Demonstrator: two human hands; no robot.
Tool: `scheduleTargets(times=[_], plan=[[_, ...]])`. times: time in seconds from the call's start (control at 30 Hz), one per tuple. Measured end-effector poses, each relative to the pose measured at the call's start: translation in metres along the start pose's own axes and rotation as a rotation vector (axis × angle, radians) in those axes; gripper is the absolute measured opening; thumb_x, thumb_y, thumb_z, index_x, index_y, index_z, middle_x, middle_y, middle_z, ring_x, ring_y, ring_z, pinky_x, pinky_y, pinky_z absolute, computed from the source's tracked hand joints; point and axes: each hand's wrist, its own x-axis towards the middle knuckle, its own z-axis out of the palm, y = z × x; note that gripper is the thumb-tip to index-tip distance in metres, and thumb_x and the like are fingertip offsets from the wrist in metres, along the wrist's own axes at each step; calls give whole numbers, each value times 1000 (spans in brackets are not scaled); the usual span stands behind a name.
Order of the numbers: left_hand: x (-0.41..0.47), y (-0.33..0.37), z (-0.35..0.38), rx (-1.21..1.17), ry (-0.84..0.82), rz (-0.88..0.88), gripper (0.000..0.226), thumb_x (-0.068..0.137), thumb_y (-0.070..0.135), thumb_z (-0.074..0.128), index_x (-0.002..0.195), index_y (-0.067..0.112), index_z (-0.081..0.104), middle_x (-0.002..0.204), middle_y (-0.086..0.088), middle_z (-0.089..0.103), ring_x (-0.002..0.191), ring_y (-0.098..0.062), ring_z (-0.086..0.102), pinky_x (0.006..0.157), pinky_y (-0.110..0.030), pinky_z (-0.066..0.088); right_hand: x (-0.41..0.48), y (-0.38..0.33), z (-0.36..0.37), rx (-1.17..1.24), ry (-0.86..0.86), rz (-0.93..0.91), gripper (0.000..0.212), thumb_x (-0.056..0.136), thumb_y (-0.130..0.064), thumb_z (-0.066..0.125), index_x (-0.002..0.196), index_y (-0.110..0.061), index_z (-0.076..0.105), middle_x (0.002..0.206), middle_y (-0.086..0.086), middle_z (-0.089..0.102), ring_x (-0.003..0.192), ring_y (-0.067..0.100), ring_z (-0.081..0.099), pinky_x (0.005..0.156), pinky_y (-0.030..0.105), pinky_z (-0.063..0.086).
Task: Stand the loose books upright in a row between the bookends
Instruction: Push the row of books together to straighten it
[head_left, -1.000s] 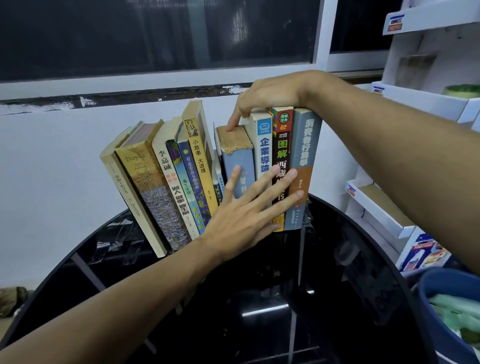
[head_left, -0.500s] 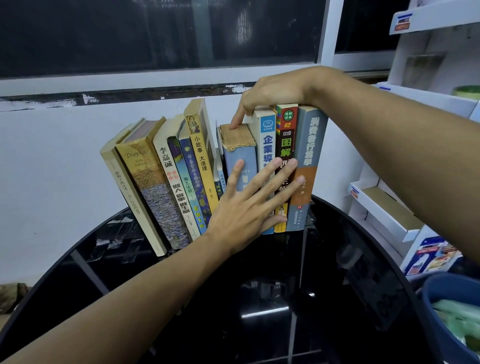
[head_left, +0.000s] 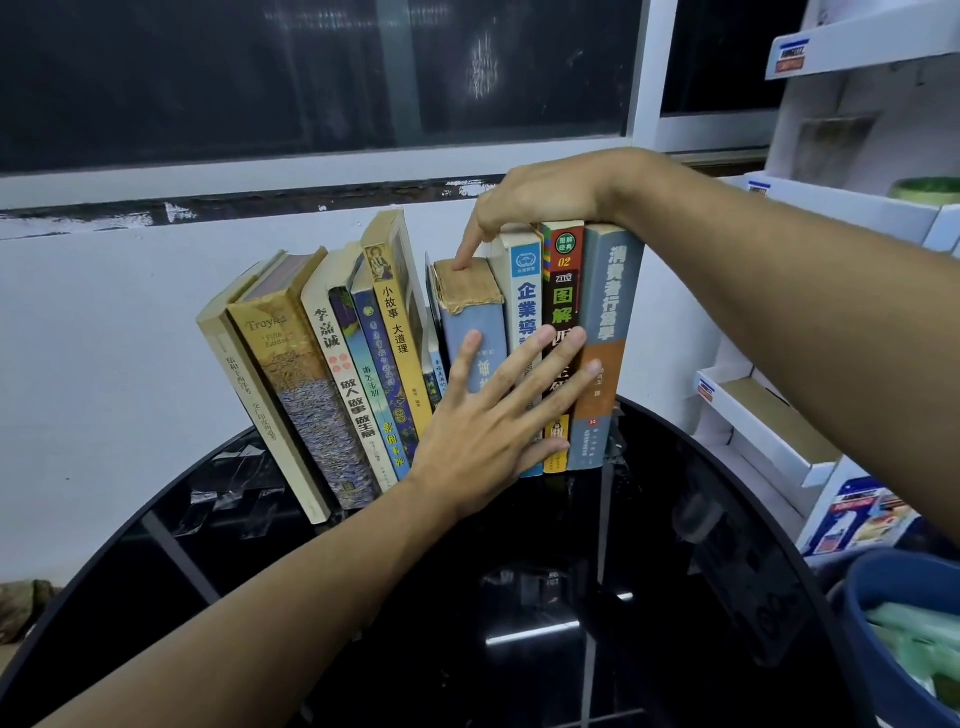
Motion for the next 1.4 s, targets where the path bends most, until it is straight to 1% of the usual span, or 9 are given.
scheduleTargets(times=[0.1, 0.2, 0.33, 0.43, 0.6, 0.77, 0.9, 1.03, 1.4], plan=[[0, 1, -5, -64, -10, -4, 74, 103, 62, 37, 163, 29, 9, 171, -1, 0, 158, -23, 0, 121, -66, -2, -6, 4, -1, 79, 136, 0, 69, 74, -78, 39, 131, -45, 62, 151, -12, 47, 130, 11, 51, 110, 38, 41], [4, 10, -10, -131, -3, 44, 75, 102, 60, 41, 163, 29, 10, 170, -2, -4, 157, -26, -3, 119, -68, -6, -15, 18, -2, 177, 229, 3, 57, 88, -68, 42, 136, -43, 59, 152, -12, 45, 130, 9, 48, 107, 34, 41], [25, 24, -14, -142, -6, 61, 76, 101, 59, 45, 162, 32, 10, 171, -1, -3, 157, -26, -5, 117, -71, -5, -28, 41, 2, 208, 282, 37, 61, 86, -69, 44, 136, -39, 61, 147, -12, 49, 128, 10, 52, 103, 31, 45], [35, 28, -11, -55, -31, 22, 80, 99, 63, 46, 162, 32, 8, 171, 0, -2, 157, -23, -5, 117, -71, -8, -34, 53, 8, 263, 304, 31, 41, 102, -50, 48, 139, -35, 60, 146, -10, 49, 129, 11, 50, 98, 26, 43], [34, 31, -4, 52, -32, 12, 86, 98, 67, 41, 163, 26, 3, 171, 0, -4, 157, -23, -5, 117, -69, -11, -37, 52, 11, 266, 274, 36, 42, 106, -46, 43, 144, -35, 54, 151, -8, 46, 132, 11, 47, 106, 31, 41], [32, 30, -1, 59, -12, 19, 84, 99, 68, 37, 163, 24, 3, 171, 0, -2, 157, -24, -1, 119, -67, -5, -36, 53, 17, 332, 264, 16, 44, 105, -48, 41, 146, -36, 51, 150, -7, 45, 130, 13, 50, 103, 28, 44], [30, 30, 0, 59, -5, 16, 82, 101, 67, 34, 163, 23, 4, 171, -1, -2, 157, -24, -1, 120, -64, -2, -35, 53, 19, 386, 259, 12, 44, 105, -49, 41, 147, -37, 49, 150, -7, 46, 129, 14, 52, 107, 33, 43], [31, 29, 1, 39, -1, 16, 81, 101, 67, 33, 163, 24, 3, 171, -1, -2, 157, -24, -2, 120, -64, -4, -34, 52, 19, 378, 254, 6, 43, 106, -48, 40, 147, -38, 48, 150, -6, 46, 129, 13, 51, 101, 30, 42], [32, 27, 6, 42, 18, 37, 81, 101, 67, 34, 163, 24, 3, 171, 0, -1, 157, -24, -1, 120, -66, -1, -30, 55, 20, 413, 263, -3, 43, 105, -49, 40, 146, -39, 50, 147, -8, 49, 127, 13, 52, 105, 35, 42]])
